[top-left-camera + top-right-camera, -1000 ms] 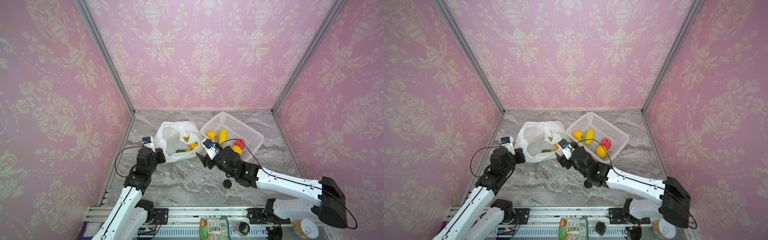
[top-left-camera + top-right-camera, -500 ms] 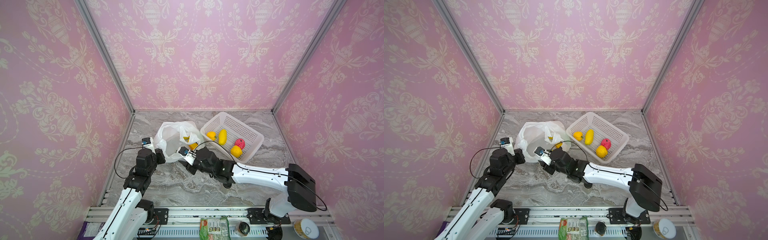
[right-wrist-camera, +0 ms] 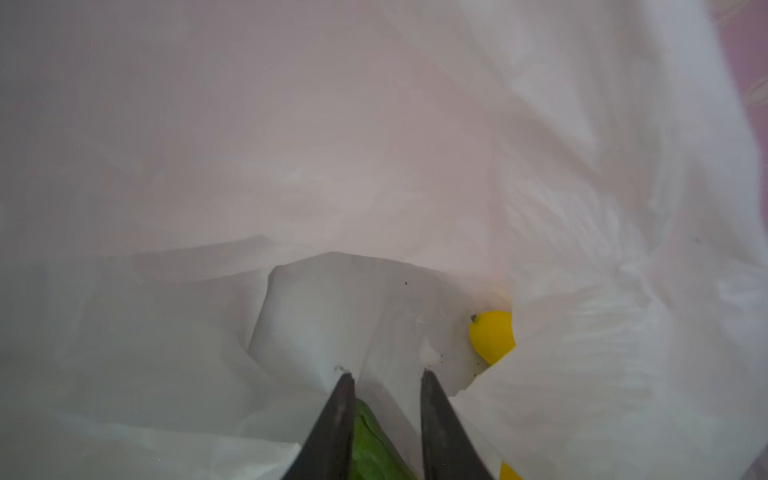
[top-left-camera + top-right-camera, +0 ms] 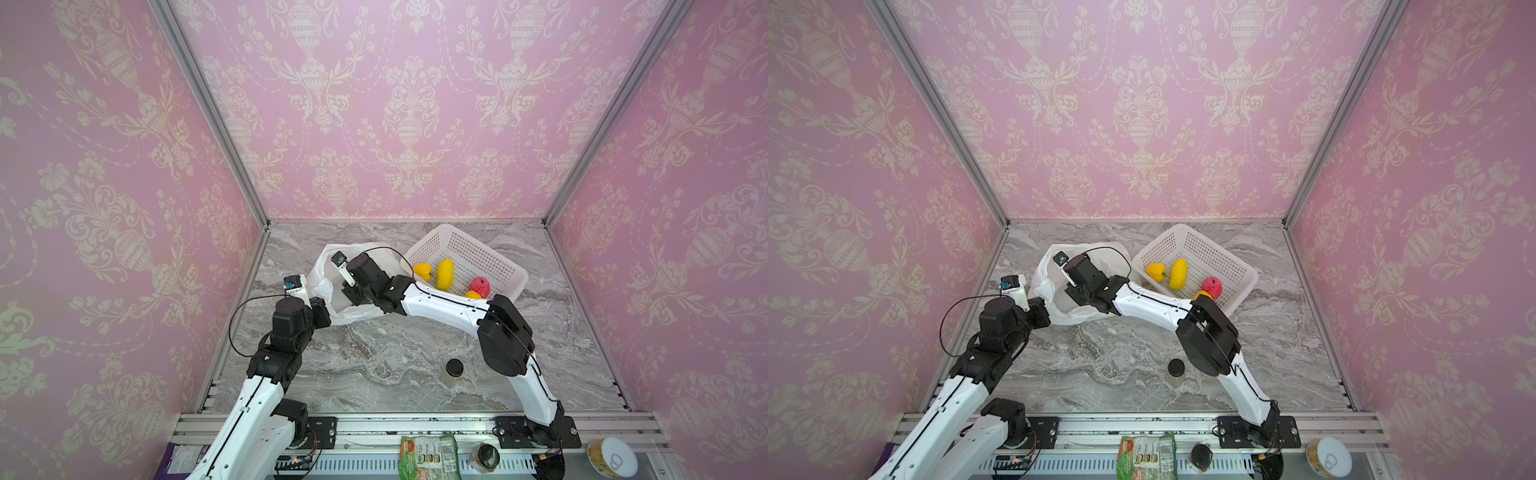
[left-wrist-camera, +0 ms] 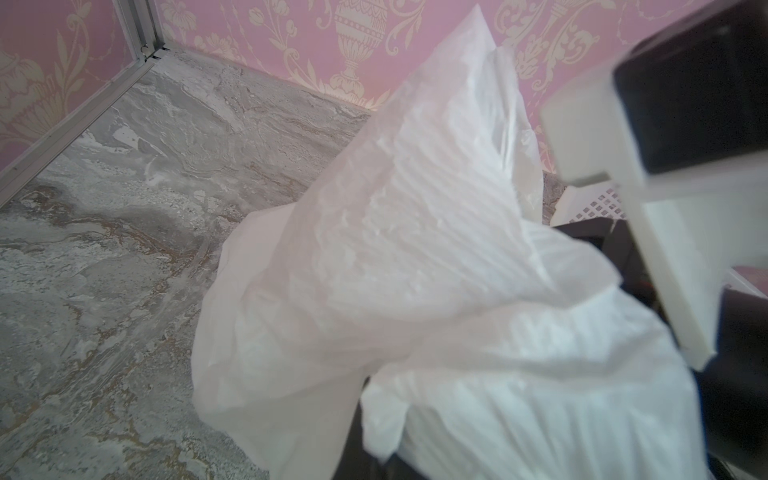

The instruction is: Untie the knot of the plastic bag and take out the fruit

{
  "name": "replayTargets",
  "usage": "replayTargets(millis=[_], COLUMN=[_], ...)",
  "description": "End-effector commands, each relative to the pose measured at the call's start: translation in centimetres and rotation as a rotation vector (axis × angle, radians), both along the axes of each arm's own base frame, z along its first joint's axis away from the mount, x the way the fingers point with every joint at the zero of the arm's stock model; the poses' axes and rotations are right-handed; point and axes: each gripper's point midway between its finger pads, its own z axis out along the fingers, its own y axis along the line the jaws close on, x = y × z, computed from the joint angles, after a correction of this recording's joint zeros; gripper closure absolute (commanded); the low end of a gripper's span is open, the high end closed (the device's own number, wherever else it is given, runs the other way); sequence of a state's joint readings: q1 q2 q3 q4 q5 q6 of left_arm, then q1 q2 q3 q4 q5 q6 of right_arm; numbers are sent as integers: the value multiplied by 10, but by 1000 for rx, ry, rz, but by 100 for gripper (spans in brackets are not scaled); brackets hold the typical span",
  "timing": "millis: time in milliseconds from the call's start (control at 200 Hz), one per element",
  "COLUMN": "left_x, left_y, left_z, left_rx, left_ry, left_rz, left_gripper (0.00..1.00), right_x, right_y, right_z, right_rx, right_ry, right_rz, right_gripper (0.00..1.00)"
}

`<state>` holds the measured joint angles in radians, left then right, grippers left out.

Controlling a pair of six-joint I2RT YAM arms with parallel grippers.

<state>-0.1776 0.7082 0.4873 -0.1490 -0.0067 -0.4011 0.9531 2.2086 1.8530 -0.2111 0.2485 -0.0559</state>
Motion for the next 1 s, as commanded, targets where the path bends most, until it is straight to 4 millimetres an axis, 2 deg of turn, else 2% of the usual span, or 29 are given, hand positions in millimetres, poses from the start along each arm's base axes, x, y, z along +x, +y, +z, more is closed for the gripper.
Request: replayTargets(millis=[0,120,230,265,340,430,600,806,996], left_x=[1,2,3,3,2,1,-2,0,-1], left_y=[3,2,1,1,1,1,2,1,1], left_z=[0,-2,-2,-1,-1,-2,0,-1,0], left_rx=[5,2,-1,-2,-3,-4,-4,-6,-6], left_ry=[0,5,7,5,4,8,-4,2,-3], left_rz=[14,7,1,2,4,1,7,2,3], left_gripper=[100,100,100,100,100,100,100,100,100], right_x=[-4,-4,-5,-7,-11,-13,-15,-16,-15], right_y=[-28,-63,-95,-101,-109,-113,-117,-101,-106], right_z=[-39,-54,-52,-49,-46,-48,-60,-86,-109], right_rx=[-186,-223,-219,-218,-218,-236,-303,-299,-320], right_ry=[49,40,53,52,41,41,84,207,304], right_rz=[-74,-141,-199,-207,-207,-196,-197,-148,-187], right_gripper=[71,63,54,49,30,19,11,10,12])
